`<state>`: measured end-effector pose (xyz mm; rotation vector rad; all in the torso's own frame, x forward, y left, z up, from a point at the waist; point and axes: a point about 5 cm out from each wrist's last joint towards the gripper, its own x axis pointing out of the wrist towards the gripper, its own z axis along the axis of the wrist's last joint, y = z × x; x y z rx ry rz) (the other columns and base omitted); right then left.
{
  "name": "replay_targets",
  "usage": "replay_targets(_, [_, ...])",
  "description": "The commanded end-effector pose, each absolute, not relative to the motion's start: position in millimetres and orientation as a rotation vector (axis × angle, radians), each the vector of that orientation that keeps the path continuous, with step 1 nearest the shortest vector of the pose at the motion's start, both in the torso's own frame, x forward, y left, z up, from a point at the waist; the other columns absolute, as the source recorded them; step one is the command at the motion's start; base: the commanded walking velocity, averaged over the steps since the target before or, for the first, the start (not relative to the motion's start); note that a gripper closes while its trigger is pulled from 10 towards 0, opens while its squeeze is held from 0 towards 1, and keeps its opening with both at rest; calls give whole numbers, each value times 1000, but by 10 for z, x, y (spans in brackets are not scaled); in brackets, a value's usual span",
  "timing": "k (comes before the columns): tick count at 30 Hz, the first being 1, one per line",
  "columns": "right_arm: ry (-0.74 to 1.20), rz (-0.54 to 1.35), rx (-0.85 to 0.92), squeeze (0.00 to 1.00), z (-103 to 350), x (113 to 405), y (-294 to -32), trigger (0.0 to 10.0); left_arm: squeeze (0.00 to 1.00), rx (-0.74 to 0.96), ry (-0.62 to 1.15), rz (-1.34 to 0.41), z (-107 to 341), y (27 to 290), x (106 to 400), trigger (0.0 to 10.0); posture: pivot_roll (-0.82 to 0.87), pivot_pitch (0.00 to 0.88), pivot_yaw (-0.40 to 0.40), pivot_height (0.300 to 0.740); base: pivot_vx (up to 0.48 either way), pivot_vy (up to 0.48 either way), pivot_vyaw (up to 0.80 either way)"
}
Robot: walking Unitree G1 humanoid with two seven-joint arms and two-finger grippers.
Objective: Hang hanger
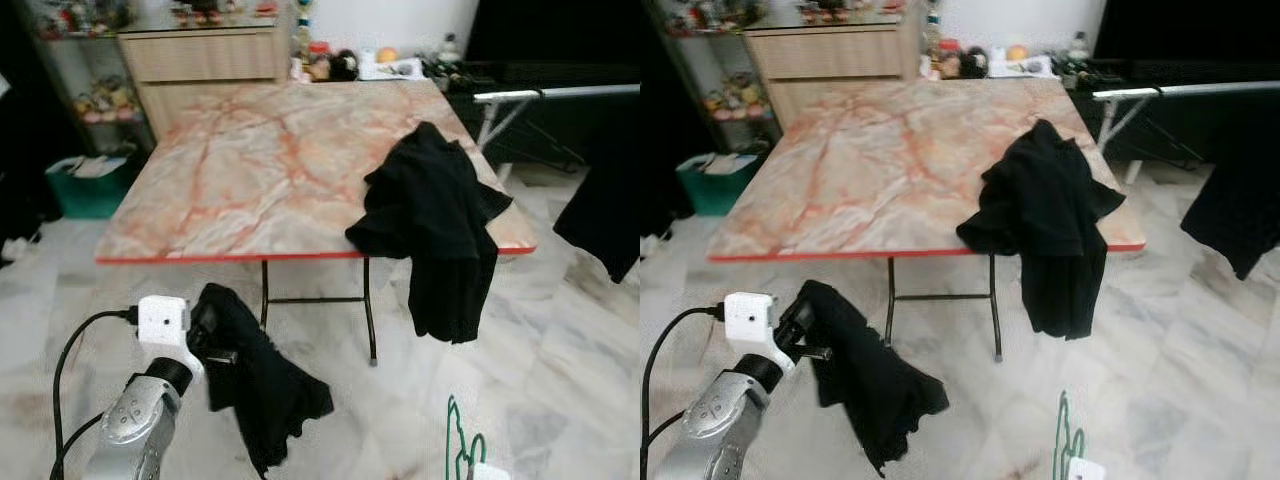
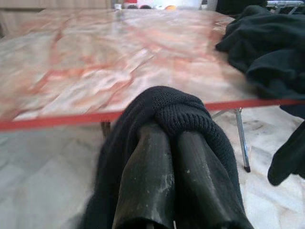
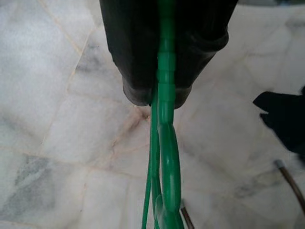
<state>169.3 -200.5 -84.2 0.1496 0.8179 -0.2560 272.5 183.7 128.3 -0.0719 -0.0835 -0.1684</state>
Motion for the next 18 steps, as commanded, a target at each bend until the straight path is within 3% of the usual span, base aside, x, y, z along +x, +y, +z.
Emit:
replay_targets(1, [833, -266, 150, 0, -861, 1647, -2026, 10000, 0, -73, -115, -188, 1360, 1798, 2732, 10000, 22, 31, 66, 721, 304, 0, 0])
replay_targets(13, [833, -269, 155, 0, -862, 1650, -2006, 10000, 0, -74, -151, -216, 1489, 1764, 2775, 10000, 21, 29, 76, 721, 323, 0, 0])
replay_targets(18, [829, -273, 161, 0, -856, 1668, -1998, 10000, 0, -84, -252, -247, 1843, 1724, 2949, 10000, 31, 39, 73, 721, 333, 0, 0])
